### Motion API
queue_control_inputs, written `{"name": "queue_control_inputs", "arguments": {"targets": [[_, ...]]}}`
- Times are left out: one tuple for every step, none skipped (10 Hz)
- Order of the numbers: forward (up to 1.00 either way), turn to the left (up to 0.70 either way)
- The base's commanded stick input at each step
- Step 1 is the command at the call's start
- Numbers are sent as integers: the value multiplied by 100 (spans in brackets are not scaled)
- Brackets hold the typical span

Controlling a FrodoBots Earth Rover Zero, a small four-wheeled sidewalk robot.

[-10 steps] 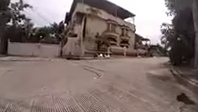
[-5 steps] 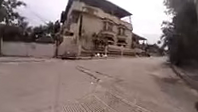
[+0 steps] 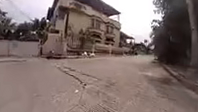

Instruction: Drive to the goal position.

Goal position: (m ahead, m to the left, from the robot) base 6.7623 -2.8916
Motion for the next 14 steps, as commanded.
{"name": "queue_control_inputs", "arguments": {"targets": [[100,-38],[100,-38],[100,-38],[100,-38],[100,-39],[100,-39],[100,-38],[100,-38],[100,-38],[100,-38],[100,-38],[100,-39],[100,-38],[100,-38]]}}
